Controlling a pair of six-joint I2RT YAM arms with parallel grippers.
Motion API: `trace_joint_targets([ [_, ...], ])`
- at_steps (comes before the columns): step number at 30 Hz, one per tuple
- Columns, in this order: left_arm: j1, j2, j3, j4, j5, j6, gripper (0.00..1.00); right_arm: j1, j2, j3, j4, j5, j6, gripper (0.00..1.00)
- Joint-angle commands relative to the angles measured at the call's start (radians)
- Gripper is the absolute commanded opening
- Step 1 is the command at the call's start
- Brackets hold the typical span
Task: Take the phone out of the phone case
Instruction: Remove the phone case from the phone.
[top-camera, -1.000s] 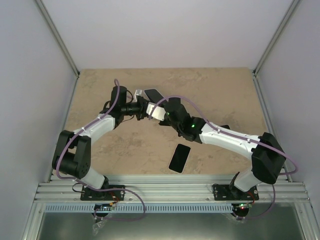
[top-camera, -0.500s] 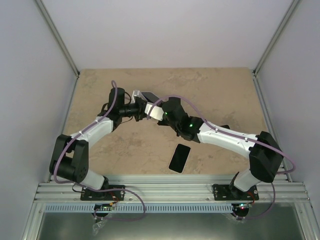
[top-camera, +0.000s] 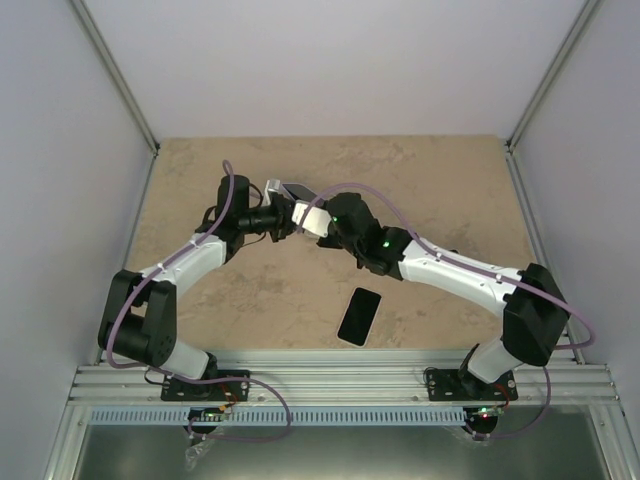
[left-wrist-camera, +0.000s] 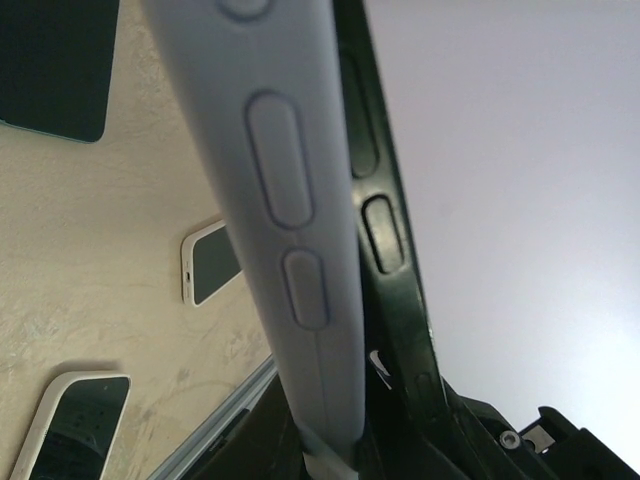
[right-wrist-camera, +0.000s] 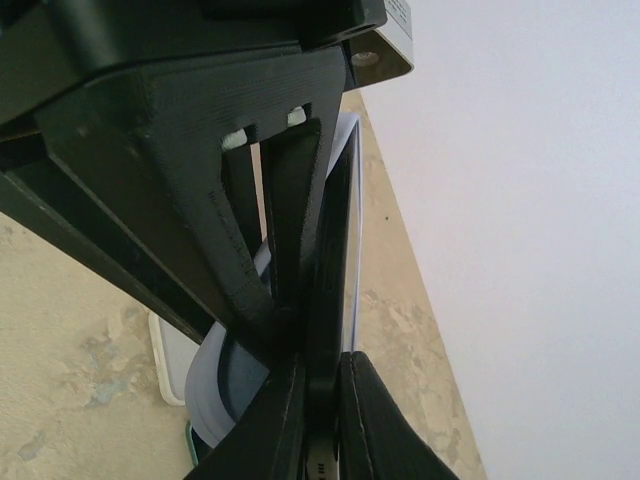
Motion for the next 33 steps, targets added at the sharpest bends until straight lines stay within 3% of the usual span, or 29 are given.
trace_joint_targets([
  [1,-0.007,-0.05,0.0,0.08,0.1,0.068,0.0,-0.066,-0.028,0.009,-0.028,0.053,0.033,0.01],
  [7,-0.03,-0.071,-0.004,0.119,0.131,0.061,0.0,-0.065,-0.013,-0.018,-0.011,0.055,0.011,0.09],
  [20,-0.079,-0.093,-0.002,0.152,0.174,0.066,0.0,-0.066,0.0,-0.043,0.059,0.123,-0.039,0.11],
  [23,-0.08,-0.098,-0.003,0.134,0.164,0.082,0.0,-0.066,-0.004,-0.033,0.049,0.118,-0.032,0.01],
  [33,-0.079,-0.08,0.022,-0.023,0.077,0.222,0.0,-0.071,-0.044,0.043,-0.022,0.076,0.015,0.0],
])
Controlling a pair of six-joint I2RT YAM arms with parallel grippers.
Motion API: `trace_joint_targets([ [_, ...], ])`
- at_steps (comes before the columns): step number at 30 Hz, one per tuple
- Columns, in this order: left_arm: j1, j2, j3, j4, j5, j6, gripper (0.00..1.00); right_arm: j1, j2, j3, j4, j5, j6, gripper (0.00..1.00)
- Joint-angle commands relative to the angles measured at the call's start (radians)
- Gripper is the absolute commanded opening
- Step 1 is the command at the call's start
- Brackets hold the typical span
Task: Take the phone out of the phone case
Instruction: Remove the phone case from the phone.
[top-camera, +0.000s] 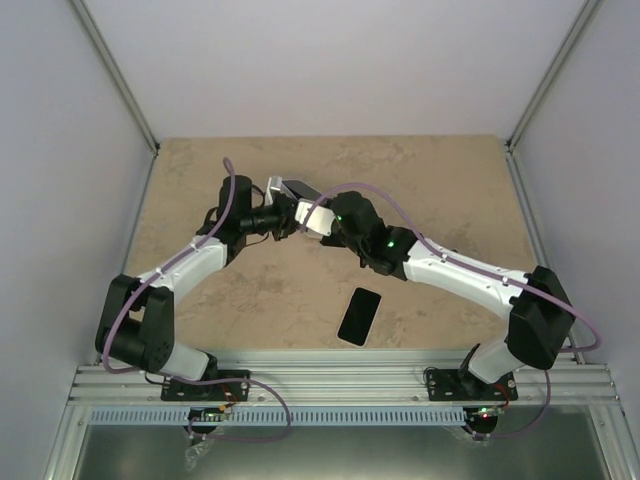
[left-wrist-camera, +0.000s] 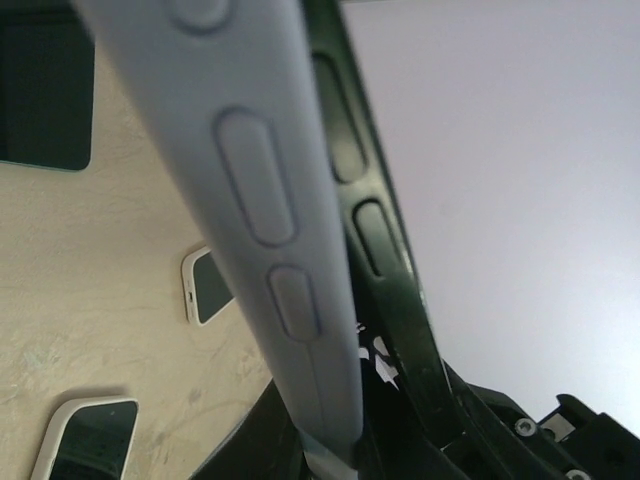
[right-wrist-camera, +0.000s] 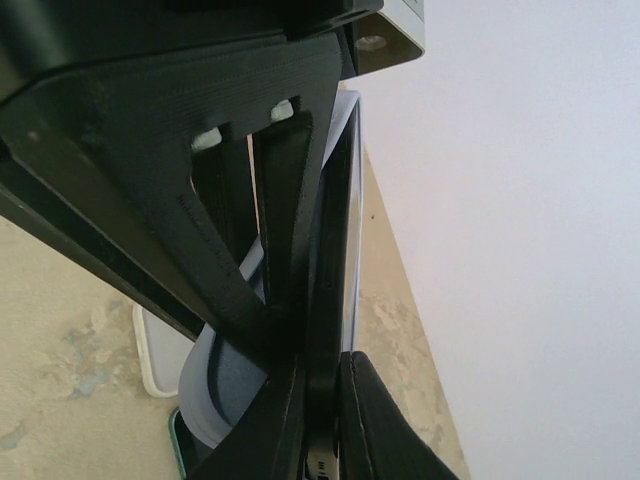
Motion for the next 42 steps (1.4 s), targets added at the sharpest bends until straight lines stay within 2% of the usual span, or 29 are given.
trace_joint_targets([
  [1,-0.045,-0.044,0.035,-0.071,0.116,0.193,0.0,-0.06,-0.021,0.069,-0.05,0.07,0.053,0.01],
  [22,-0.015,0.048,0.091,-0.179,0.023,0.249,0.0,-0.184,-0.133,0.179,-0.194,-0.142,0.196,0.0],
  [33,-0.017,0.008,0.059,-0.152,0.026,0.238,0.0,-0.258,-0.136,0.181,-0.134,-0.074,0.19,0.0],
  [42,-0.015,-0.021,0.038,-0.153,0.022,0.25,0.0,-0.328,-0.139,0.206,-0.1,-0.087,0.182,0.01],
])
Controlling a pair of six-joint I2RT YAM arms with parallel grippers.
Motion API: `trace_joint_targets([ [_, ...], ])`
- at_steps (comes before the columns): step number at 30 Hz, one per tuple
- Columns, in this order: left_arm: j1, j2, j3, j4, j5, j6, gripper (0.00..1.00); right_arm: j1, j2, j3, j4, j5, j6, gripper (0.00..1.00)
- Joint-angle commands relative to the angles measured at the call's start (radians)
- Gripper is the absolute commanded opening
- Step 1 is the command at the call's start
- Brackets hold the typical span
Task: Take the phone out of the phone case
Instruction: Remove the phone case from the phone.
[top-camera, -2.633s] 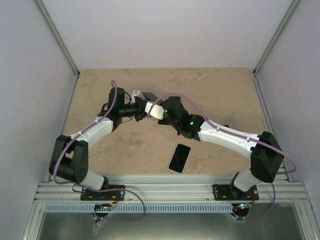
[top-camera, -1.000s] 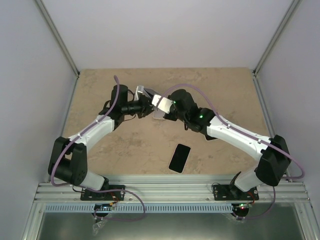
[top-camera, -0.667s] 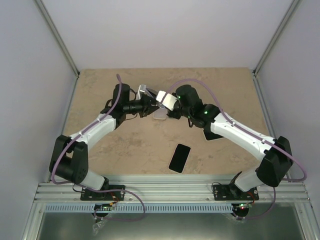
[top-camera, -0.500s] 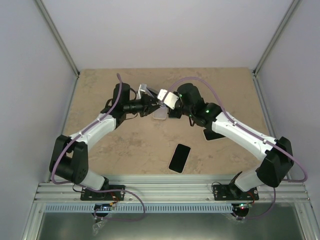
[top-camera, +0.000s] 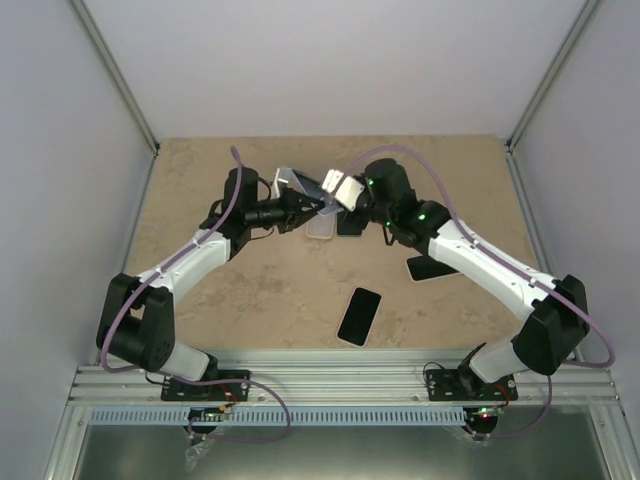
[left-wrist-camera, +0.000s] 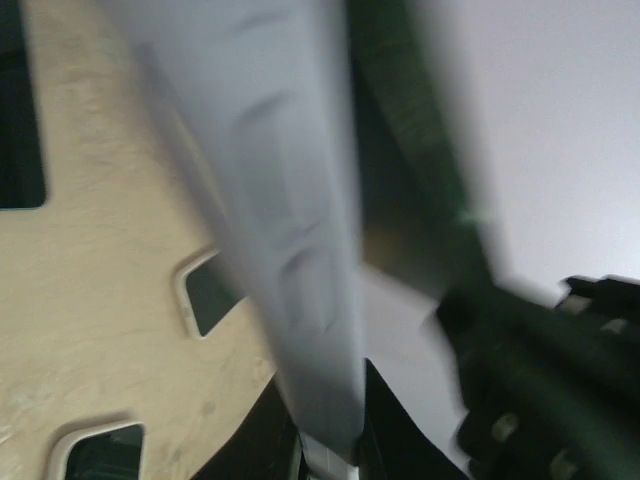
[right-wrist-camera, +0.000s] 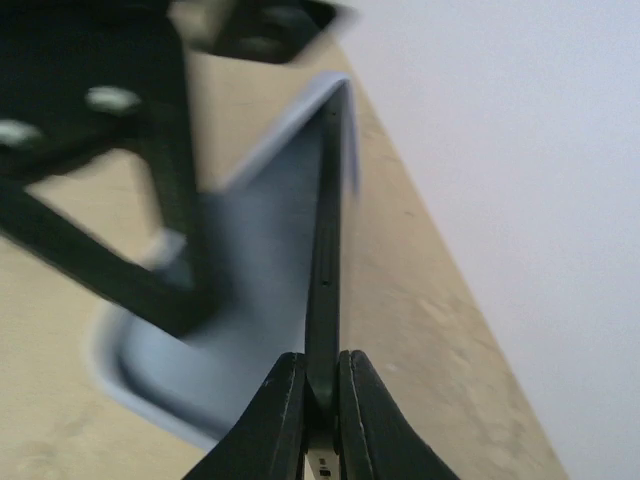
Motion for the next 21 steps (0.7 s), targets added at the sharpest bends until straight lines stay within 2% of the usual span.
trace_joint_targets([
  [1,0.021,-0.037,-0.053,-0.096,0.031,0.112,0.0,-0.15,-0.083,0.093,0.12,0.241,0.01,0.0],
  [13,0.021,-0.039,-0.046,-0.127,-0.006,0.162,0.0,-0.214,-0.113,0.115,0.108,0.213,0.026,0.01],
  [18,0.022,-0.059,-0.017,-0.2,-0.055,0.292,0.0,-0.224,-0.131,0.091,0.095,0.197,0.041,0.01],
  [21,0.023,-0.067,0.02,-0.279,-0.091,0.423,0.0,-0.227,-0.142,0.074,0.09,0.194,0.042,0.0],
])
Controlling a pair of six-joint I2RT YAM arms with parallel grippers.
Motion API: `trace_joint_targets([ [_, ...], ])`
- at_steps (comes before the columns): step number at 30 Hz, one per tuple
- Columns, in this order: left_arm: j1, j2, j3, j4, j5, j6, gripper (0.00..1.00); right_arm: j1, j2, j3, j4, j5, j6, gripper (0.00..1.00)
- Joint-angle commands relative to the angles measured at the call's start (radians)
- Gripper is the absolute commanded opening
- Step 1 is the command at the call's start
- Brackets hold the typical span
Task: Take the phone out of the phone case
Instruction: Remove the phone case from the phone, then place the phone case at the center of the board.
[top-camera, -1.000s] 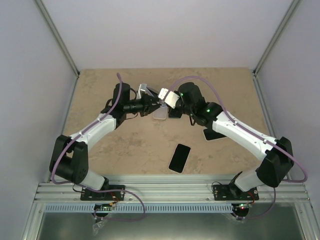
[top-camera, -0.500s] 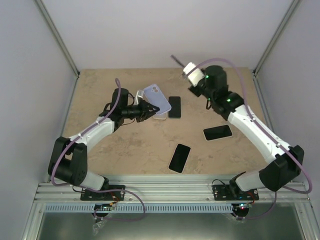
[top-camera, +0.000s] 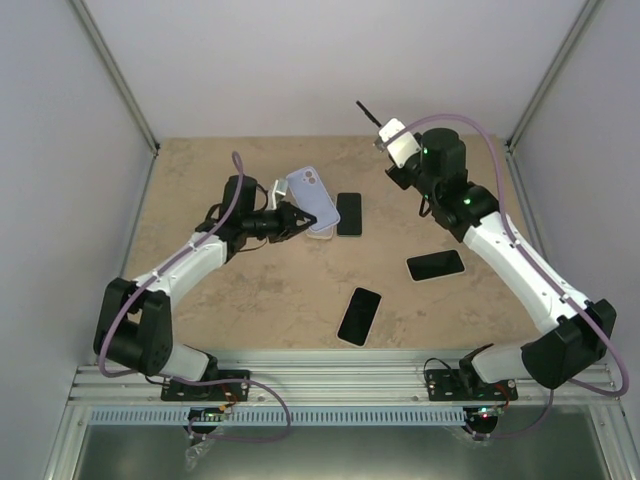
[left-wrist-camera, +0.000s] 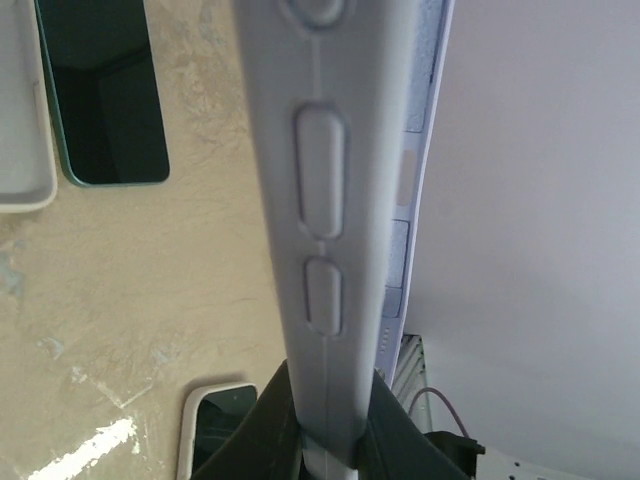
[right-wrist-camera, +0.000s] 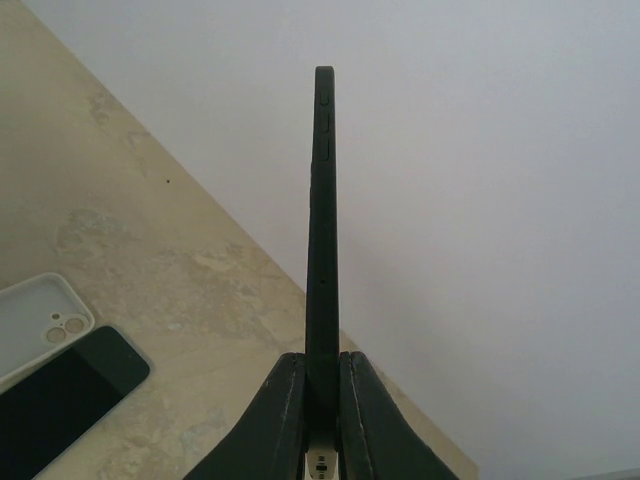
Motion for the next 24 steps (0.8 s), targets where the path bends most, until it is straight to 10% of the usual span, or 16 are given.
trace_joint_targets([
  [1,0.003,-0.044,0.082,-0.108,-0.057,0.239,0.0,-0.009,-0.048,-0.015,0.046,-0.004,0.019,0.01],
  [10,0.039,0.03,0.28,-0.437,-0.111,0.698,0.0,-0.017,-0.056,-0.029,0.035,-0.016,0.029,0.01],
  [24,0.198,0.429,0.681,-0.919,-0.057,1.02,0.0,-0.028,-0.053,-0.04,0.024,-0.023,0.043,0.01],
])
